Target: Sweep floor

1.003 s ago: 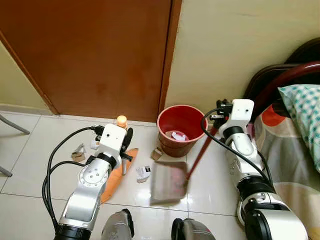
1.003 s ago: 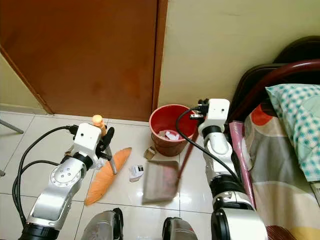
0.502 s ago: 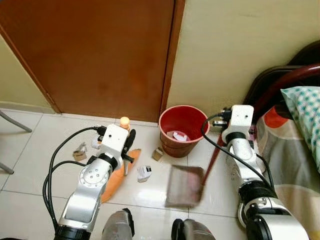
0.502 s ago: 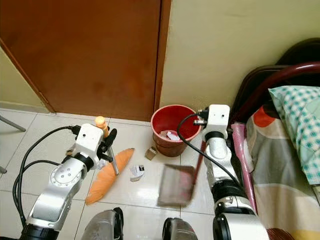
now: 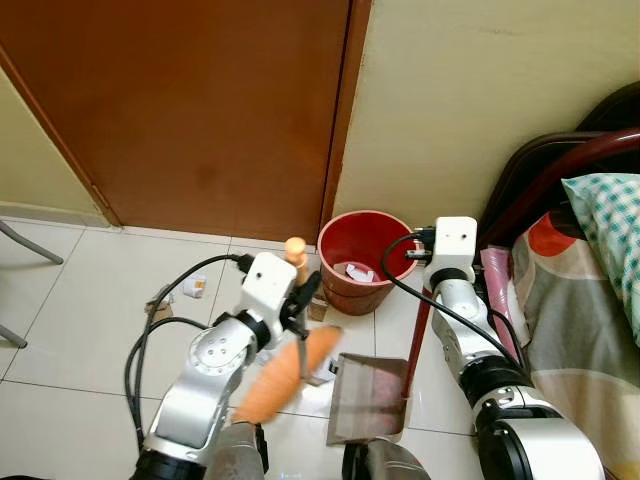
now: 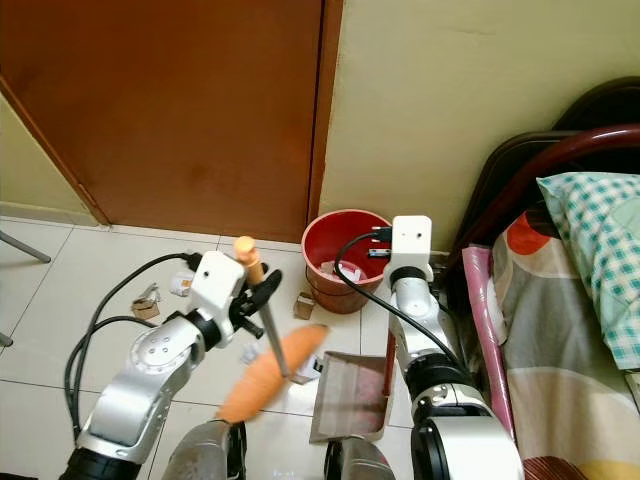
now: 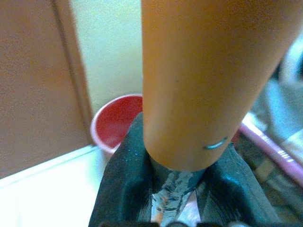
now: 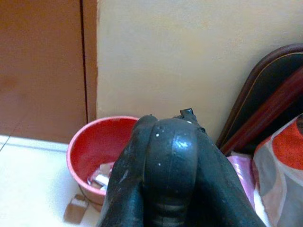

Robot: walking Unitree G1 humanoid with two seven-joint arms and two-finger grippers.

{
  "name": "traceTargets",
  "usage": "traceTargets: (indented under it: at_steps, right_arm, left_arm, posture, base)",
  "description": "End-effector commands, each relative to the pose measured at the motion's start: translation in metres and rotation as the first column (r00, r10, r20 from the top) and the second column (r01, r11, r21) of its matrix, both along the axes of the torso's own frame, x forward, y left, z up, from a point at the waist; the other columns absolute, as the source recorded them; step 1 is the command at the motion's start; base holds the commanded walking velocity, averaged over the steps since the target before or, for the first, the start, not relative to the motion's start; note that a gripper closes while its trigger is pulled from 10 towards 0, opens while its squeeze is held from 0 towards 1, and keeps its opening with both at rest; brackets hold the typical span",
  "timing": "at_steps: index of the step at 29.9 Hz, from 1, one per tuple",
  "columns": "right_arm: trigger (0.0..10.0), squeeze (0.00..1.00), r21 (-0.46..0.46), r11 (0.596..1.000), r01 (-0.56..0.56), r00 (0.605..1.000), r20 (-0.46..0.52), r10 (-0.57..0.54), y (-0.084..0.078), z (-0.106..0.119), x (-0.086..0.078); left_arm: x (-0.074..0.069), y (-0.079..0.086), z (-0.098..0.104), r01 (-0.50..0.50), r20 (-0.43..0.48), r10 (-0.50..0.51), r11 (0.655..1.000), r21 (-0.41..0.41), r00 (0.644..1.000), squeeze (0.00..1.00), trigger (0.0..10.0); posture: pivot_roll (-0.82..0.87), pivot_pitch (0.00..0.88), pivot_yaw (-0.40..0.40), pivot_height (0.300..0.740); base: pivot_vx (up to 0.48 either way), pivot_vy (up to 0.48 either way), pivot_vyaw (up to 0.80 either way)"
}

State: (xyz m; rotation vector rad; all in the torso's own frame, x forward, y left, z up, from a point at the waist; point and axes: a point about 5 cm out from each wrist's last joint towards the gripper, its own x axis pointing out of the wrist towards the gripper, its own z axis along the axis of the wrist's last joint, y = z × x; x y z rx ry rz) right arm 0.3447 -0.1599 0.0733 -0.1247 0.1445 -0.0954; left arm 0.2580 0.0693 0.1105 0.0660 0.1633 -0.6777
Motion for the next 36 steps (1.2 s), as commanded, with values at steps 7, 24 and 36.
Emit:
traceTargets:
  at_steps: [7,24,36]
  right_arm:
    - [10.0,0.00,0.016,0.999,-0.036,0.998,-0.045,0.036,0.008,-0.002,0.003]
    - [10.0,0.00,0.057,0.998,-0.032,0.998,-0.051,0.035,0.006,-0.009,-0.004]
    - [10.0,0.00,0.121,0.988,-0.096,0.994,0.056,0.090,0.007,0.007,-0.005]
  left_arm:
    - [0.003,-0.034,0.039,0.116,0.060,-0.106,0.971,-0.207,0.993,0.00,10.0]
    - [0.036,0.076,0.081,-0.284,0.236,0.336,0.931,-0.231,0.912,0.00,10.0]
    - [0.022,0.096,0.056,-0.372,0.188,0.399,0.914,-0.163,0.897,0.00,10.0]
  posture:
    - [0.11,0.121,-0.113,0.740]
    - [0.12,0.133,-0.099,0.740]
    - [0.11,0.144,-0.098,0.740]
  base:
    - [0.000,0.000,0.00]
    - [0.000,0.000,0.00]
    - [0.000,0.000,0.00]
